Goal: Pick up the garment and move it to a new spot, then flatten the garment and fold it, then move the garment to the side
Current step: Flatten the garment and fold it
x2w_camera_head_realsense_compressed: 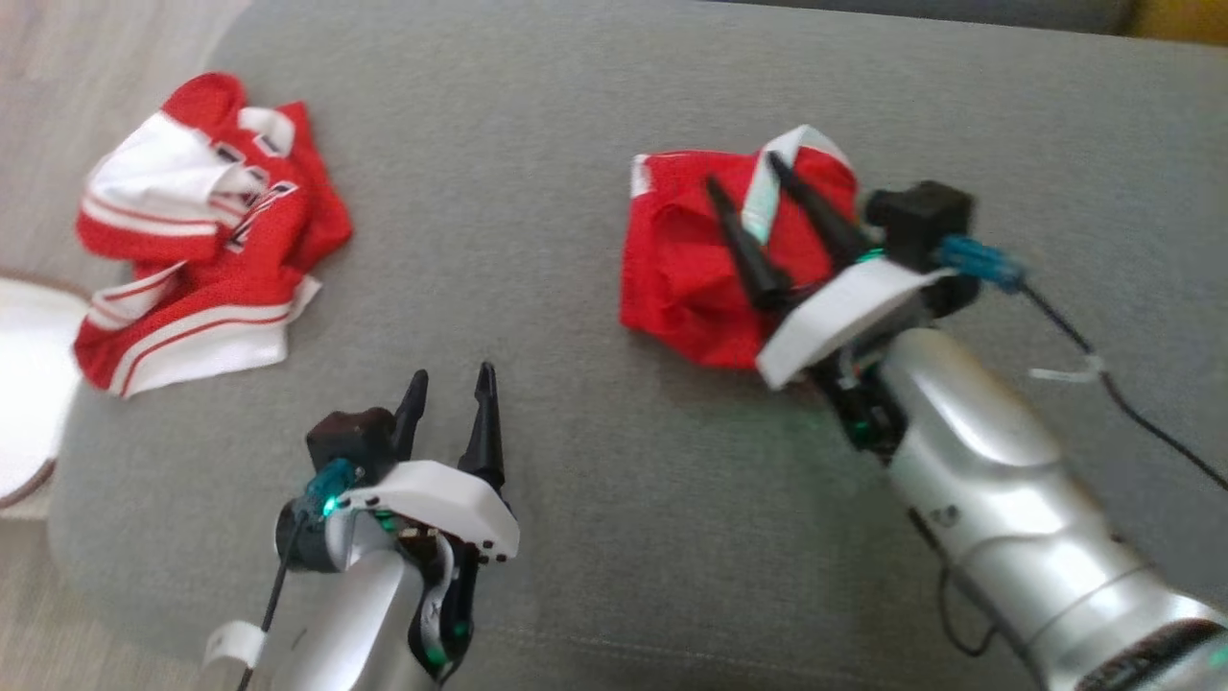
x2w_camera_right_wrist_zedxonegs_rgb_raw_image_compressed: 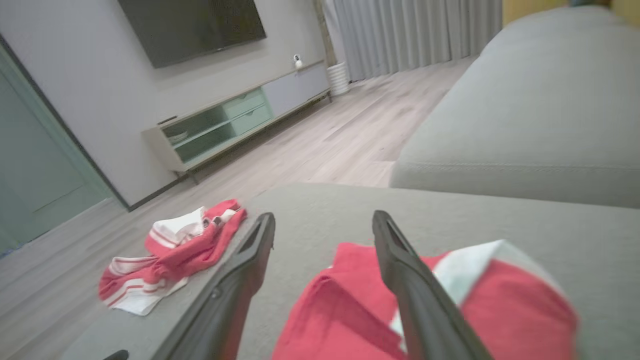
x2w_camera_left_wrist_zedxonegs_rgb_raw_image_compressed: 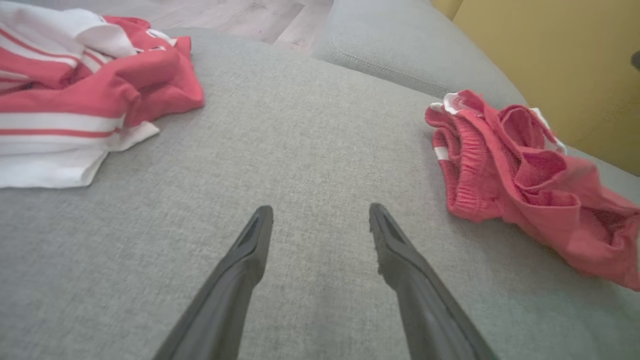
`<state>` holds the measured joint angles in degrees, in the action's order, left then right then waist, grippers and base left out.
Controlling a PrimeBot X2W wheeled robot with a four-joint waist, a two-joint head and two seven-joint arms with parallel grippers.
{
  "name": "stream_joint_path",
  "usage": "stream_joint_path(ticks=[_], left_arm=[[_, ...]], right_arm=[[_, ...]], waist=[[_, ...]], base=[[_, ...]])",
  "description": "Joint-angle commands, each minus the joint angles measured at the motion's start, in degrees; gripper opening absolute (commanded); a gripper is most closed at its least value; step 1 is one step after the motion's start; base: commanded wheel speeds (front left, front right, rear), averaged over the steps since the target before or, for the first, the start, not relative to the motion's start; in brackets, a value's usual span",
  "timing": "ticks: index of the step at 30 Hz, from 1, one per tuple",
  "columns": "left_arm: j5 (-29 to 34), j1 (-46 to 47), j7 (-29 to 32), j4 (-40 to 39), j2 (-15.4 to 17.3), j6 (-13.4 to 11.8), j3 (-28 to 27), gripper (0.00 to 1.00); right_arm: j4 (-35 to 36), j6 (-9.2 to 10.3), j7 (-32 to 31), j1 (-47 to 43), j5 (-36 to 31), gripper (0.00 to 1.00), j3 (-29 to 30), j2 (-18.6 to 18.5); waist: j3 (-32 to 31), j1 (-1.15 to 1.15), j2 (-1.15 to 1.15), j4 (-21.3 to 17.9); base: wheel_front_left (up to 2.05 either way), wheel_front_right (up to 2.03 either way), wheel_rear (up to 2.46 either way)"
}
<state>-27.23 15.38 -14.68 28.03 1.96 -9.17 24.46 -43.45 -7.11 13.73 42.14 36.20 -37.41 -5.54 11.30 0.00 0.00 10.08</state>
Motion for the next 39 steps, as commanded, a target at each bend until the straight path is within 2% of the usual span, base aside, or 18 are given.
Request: stream_joint_path(ticks=[1, 5, 9, 17, 27, 33, 39], left_arm=[[1.0, 0.6, -0.3, -1.8, 0.9, -0.5, -2.6, 1.00], [3.7, 0.4, -0.3, -2.6, 0.9, -0.9, -4.6, 1.00], [6.1, -0.2, -0.3, -3.1, 0.9, -1.2, -6.4, 1.00], [9.6, -3.0, -0.3, -3.4, 0.9, -1.5, -8.8, 1.00], [10.7, -5.2, -0.3, -3.9, 0.9, -1.1, -9.0, 1.00], [10.5, -3.7, -0.3, -4.6, 0.9, -0.9, -8.1, 1.00], [9.4, -2.6, -0.3, -5.2, 0.9, -0.5, -5.4, 1.00]], right_arm=[[1.0, -0.37, 0.9, -1.4, -1.3, 1.00, 1.7, -0.4], [3.1, -0.37, 1.2, -5.3, -6.8, 1.00, 11.6, -1.6], [6.6, -0.37, 1.3, -11.4, -13.6, 1.00, 19.4, -0.8], [10.1, -0.37, 1.3, -21.2, -21.1, 1.00, 26.3, 1.9], [10.5, -0.37, 1.3, -24.1, -21.6, 1.00, 26.0, 2.6], [9.6, -0.37, 1.3, -20.1, -20.6, 1.00, 22.5, 2.6], [6.4, -0.37, 1.3, -14.0, -20.0, 1.00, 19.0, 2.7]], waist=[[-0.5, 0.00, 0.00, -2.1], [-0.9, 0.00, 0.00, -5.2], [-1.5, 0.00, 0.00, -7.7], [-3.4, 0.00, 0.00, -10.9], [-4.0, 0.00, 0.00, -11.0], [-2.0, 0.00, 0.00, -8.1], [0.8, 0.00, 0.00, -3.2]], base=[[0.00, 0.00, 0.00], [0.00, 0.00, 0.00], [0.00, 0.00, 0.00], [0.00, 0.00, 0.00], [0.00, 0.00, 0.00], [0.00, 0.00, 0.00], [0.00, 0.00, 0.00]])
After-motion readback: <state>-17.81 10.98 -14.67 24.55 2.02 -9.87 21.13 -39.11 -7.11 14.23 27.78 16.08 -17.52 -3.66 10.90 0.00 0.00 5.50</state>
